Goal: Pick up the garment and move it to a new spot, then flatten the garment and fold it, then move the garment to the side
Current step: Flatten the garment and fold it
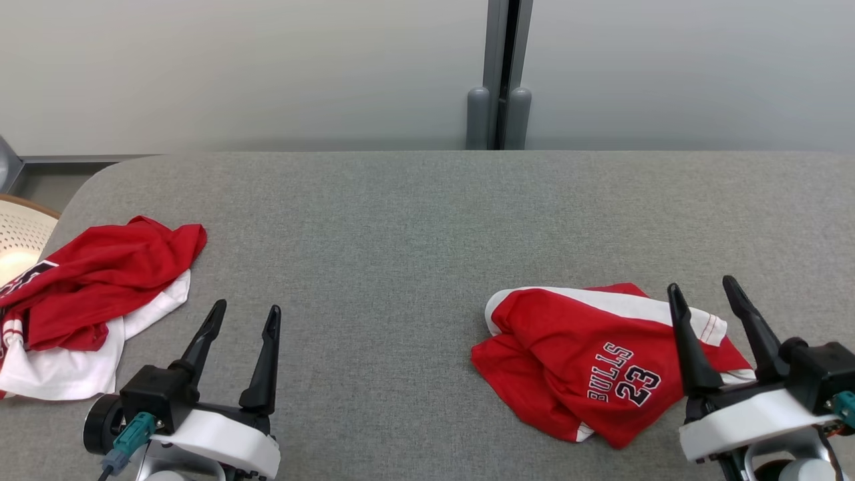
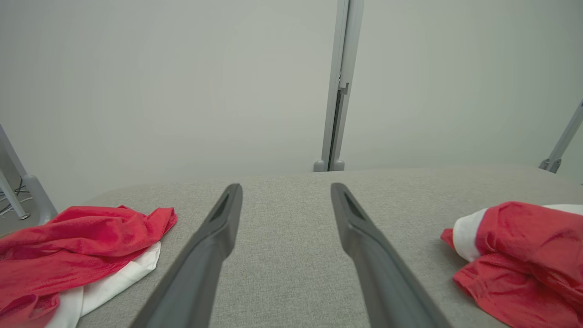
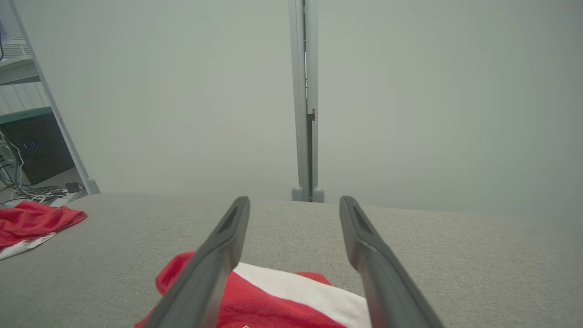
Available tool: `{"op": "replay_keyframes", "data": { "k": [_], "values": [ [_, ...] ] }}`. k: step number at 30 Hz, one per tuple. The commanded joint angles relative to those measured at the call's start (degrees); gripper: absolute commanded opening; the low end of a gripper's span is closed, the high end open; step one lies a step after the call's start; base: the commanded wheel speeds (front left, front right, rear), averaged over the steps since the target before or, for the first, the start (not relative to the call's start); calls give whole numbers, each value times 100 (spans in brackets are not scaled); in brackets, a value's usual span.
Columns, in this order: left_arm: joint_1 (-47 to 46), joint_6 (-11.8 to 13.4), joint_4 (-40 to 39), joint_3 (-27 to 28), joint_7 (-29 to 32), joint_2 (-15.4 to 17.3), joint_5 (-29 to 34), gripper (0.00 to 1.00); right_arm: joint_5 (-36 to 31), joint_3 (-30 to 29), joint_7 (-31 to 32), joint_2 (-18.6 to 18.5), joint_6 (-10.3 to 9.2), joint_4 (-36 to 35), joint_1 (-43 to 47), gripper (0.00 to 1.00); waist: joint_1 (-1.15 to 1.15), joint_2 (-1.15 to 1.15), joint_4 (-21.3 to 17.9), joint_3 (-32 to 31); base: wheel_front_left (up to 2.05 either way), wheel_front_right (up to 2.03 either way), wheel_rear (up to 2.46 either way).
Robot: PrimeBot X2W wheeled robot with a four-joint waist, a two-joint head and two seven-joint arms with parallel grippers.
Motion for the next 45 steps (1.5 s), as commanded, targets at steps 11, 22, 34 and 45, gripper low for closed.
{"op": "replay_keyframes", "data": {
  "k": [11,22,34,45],
  "values": [
    [110,79,-84,-74,65,51,-30,100,36,20,227,65,0,-304,303,100,0,0,-41,-54,0,0,0],
    [-147,-53,-136,-277,190,38,45,100,21,36,286,80,0,-329,246,100,0,0,-58,46,0,0,0],
    [-1369,-1165,1178,-1706,776,-976,135,100,96,288,227,175,0,-202,-110,100,0,0,-635,688,0,0,0],
    [-1997,-1433,2921,-1870,657,-1311,-226,0,143,323,66,281,0,9,-248,100,0,0,-964,1005,0,0,0]
  ]
}}
